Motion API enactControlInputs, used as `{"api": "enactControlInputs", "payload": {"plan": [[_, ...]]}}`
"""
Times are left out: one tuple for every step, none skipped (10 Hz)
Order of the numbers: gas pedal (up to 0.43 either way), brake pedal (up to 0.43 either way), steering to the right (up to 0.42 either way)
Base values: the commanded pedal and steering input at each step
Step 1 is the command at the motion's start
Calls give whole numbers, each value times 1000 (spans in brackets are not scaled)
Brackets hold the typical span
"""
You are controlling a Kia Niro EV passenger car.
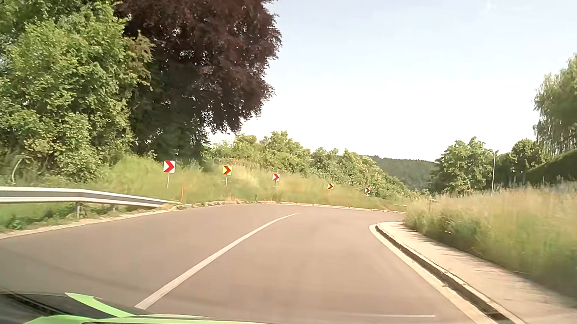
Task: Follow the waypoints while adhering to traffic rules and regulations
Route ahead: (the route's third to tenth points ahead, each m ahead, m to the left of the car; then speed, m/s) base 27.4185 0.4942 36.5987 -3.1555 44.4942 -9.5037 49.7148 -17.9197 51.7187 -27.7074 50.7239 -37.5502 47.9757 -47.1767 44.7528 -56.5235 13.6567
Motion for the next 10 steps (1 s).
{"api": "enactControlInputs", "payload": {"plan": [[0, 213, 5], [0, 232, 10], [0, 238, 17], [0, 250, 25], [0, 256, 35], [0, 262, 39], [0, 262, 40], [0, 262, 42], [0, 238, 46], [0, 226, 54]]}}
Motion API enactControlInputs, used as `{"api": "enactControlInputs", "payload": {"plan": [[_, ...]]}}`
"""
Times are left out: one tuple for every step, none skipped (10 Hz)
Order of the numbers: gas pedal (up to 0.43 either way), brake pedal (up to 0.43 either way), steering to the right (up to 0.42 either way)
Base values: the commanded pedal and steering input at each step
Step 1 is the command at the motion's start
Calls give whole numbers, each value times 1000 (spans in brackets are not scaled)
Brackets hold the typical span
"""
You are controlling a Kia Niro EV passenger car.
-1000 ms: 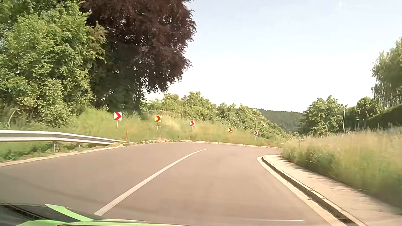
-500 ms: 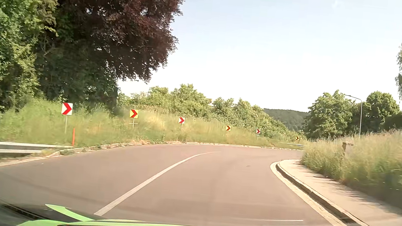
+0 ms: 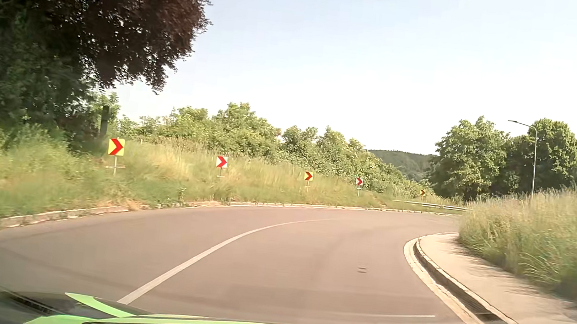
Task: Follow the waypoints while adhering to traffic rules and regulations
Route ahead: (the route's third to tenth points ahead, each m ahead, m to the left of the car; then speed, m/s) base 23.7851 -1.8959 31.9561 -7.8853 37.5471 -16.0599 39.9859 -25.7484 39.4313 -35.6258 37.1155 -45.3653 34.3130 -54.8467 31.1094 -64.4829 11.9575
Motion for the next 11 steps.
{"api": "enactControlInputs", "payload": {"plan": [[0, 213, 65], [0, 213, 76], [0, 213, 83], [0, 213, 87], [0, 213, 90], [0, 207, 93], [0, 207, 99], [0, 195, 108], [0, 189, 117], [0, 177, 121], [0, 165, 122]]}}
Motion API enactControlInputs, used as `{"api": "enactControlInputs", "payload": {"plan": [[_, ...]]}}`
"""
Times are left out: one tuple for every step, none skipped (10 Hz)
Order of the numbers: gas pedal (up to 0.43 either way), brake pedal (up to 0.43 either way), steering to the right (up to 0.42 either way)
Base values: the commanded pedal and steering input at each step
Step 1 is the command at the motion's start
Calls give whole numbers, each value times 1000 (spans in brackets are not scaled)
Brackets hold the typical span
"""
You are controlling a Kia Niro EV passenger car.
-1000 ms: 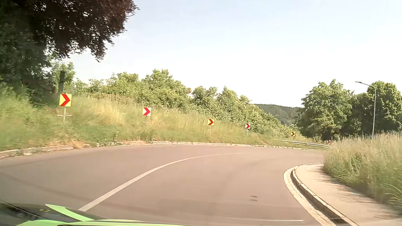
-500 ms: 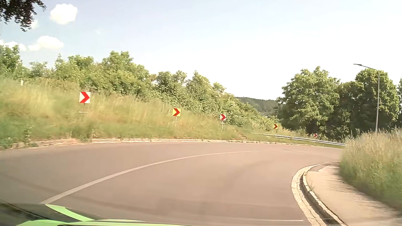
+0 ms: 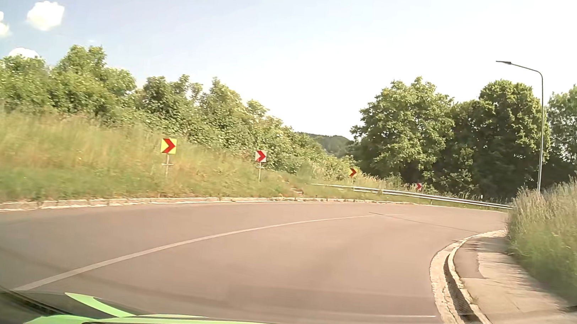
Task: Follow the waypoints while adhering to traffic rules and regulations
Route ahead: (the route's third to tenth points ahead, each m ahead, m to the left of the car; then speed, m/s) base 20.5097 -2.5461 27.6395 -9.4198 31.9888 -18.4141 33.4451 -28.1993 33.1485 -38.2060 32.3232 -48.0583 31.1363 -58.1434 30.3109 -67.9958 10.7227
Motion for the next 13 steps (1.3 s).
{"api": "enactControlInputs", "payload": {"plan": [[0, 152, 124], [0, 134, 127], [0, 91, 133], [0, 73, 136], [0, 61, 139], [0, 61, 140], [0, 55, 141], [0, 55, 143], [0, 49, 143], [0, 55, 144], [0, 73, 144], [0, 73, 144], [0, 67, 140]]}}
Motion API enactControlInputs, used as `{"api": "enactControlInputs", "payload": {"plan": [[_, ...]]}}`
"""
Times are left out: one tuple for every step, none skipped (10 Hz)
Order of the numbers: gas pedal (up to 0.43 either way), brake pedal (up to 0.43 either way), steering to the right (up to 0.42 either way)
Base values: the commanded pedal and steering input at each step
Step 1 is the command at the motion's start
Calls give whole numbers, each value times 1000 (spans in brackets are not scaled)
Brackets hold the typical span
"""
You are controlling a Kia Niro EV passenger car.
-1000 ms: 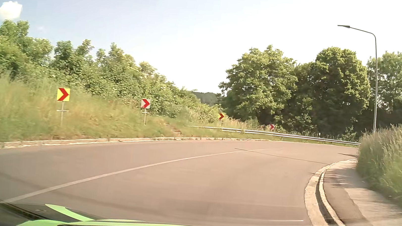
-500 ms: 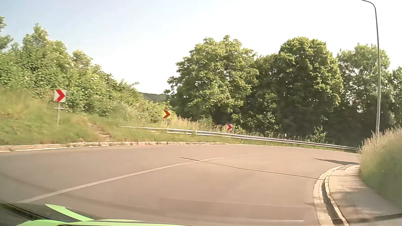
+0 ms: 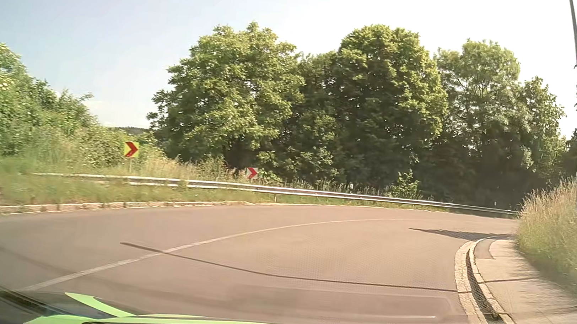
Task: Follow the waypoints while adhering to traffic rules and regulations
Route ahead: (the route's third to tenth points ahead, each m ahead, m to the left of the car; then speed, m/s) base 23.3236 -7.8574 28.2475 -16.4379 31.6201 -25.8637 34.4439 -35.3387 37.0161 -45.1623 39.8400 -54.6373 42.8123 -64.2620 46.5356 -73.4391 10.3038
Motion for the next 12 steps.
{"api": "enactControlInputs", "payload": {"plan": [[0, 73, 137], [0, 79, 136], [0, 73, 135], [0, 67, 135], [0, 67, 138], [0, 67, 141], [0, 61, 142], [0, 67, 142], [0, 67, 146], [0, 73, 152], [0, 73, 163], [0, 67, 170]]}}
